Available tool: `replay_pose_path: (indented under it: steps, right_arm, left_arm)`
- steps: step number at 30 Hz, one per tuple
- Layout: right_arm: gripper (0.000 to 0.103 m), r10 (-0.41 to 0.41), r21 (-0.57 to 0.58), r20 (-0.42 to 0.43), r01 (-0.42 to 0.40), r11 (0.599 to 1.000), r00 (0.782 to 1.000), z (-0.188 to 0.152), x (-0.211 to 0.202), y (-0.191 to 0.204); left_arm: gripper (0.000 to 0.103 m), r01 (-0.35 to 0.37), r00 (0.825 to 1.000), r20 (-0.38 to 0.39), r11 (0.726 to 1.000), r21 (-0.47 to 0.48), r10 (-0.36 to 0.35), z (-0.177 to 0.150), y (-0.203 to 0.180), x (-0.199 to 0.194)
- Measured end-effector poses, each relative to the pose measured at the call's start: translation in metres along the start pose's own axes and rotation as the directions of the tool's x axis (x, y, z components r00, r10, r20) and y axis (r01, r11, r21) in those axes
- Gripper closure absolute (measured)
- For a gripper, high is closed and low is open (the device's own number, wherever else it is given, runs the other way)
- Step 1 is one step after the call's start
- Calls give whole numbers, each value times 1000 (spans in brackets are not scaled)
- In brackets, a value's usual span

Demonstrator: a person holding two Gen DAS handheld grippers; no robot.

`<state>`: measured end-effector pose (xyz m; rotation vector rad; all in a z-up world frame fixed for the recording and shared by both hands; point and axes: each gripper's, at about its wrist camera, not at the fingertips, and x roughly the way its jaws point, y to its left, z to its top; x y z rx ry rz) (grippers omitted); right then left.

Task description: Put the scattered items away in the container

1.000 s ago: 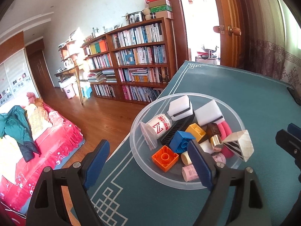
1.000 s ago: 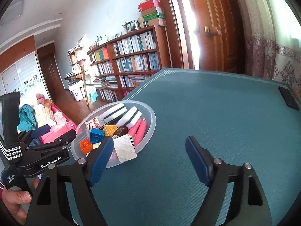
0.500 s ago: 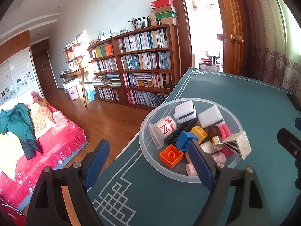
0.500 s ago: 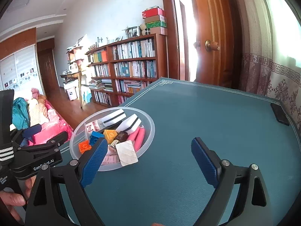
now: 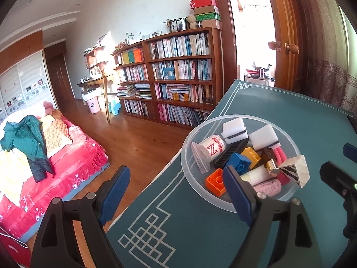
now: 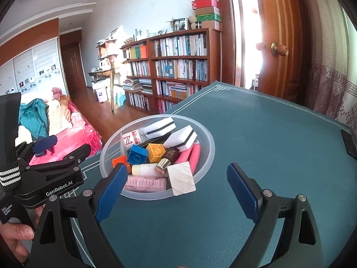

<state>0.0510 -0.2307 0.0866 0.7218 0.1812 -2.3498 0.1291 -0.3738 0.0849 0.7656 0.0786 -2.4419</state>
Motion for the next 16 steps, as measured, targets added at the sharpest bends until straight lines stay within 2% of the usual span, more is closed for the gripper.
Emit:
replay_pose_path:
  steps: [9,16]
  right_arm:
    - [10,71,-10,-73,-72,997,995,-5,21,14]
    - [10,74,13,-73,-73,997,995,-6,22,7]
  left_arm:
    - [15,-11,1000,-26,1000,-23,10,-2,9,11]
    - [15,-9,999,-46,1000,-15,8,-5,4,16]
